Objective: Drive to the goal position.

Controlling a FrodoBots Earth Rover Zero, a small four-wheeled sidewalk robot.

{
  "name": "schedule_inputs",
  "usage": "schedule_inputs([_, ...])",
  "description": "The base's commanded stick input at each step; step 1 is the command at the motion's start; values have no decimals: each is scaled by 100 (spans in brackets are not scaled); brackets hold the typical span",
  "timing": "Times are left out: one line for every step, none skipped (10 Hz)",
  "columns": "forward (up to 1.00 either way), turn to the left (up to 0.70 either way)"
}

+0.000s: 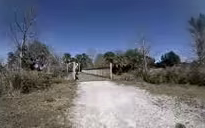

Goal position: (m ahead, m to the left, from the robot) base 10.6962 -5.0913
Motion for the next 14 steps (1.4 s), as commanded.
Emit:
schedule_inputs([70, 3])
schedule_inputs([70, 3])
schedule_inputs([70, 3])
schedule_inputs([70, 1])
schedule_inputs([70, 2])
schedule_inputs([70, 2])
schedule_inputs([70, 2])
schedule_inputs([70, 0])
schedule_inputs([70, 0])
schedule_inputs([70, 1])
schedule_inputs([70, 2])
schedule_inputs([70, 1])
schedule_inputs([70, 1])
schedule_inputs([70, 2])
